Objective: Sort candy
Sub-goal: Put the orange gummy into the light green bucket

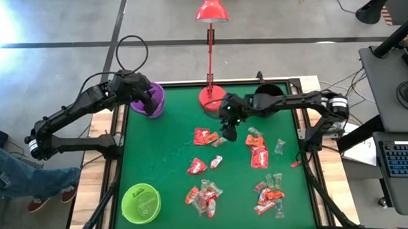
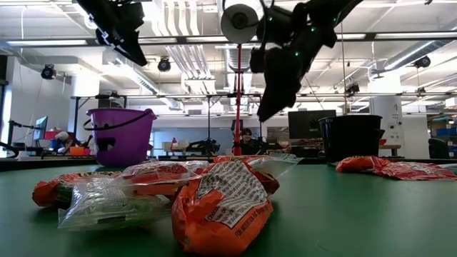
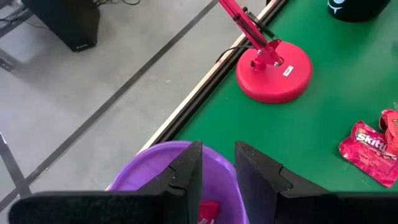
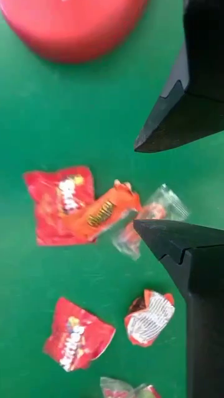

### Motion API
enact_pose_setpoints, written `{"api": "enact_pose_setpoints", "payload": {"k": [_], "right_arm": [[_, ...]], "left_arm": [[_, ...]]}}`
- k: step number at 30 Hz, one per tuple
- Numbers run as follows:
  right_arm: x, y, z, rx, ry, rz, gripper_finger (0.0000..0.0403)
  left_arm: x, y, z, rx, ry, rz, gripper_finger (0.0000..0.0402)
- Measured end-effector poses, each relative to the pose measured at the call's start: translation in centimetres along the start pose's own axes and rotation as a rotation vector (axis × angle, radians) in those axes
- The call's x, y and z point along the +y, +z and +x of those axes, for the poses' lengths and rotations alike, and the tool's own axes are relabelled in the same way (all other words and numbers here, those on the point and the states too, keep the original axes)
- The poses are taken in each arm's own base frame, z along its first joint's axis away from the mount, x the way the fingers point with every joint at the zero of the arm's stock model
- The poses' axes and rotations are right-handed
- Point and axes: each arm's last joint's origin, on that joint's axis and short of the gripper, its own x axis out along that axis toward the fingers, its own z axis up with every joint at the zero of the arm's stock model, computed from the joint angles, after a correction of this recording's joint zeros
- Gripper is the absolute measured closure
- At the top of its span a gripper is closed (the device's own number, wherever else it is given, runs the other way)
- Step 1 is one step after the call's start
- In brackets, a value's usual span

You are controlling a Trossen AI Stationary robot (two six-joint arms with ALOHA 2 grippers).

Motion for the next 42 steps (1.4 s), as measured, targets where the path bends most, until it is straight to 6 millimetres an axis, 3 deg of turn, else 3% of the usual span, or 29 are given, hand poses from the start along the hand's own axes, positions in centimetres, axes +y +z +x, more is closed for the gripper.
{"api": "enact_pose_setpoints", "payload": {"k": [13,36,42], "right_arm": [[2.7,-0.7,2.9,0.064,0.047,-0.062,0.0225],[2.0,-2.7,7.7,0.208,0.029,-0.042,0.0227],[1.9,-2.9,7.9,0.222,0.006,-0.018,0.0266]], "left_arm": [[0.0,0.0,0.0,0.005,0.0,0.001,0.0325],[0.0,-0.2,0.0,0.02,0.001,0.005,0.0325],[0.0,-0.2,0.0,0.02,0.002,0.004,0.0325]]}}
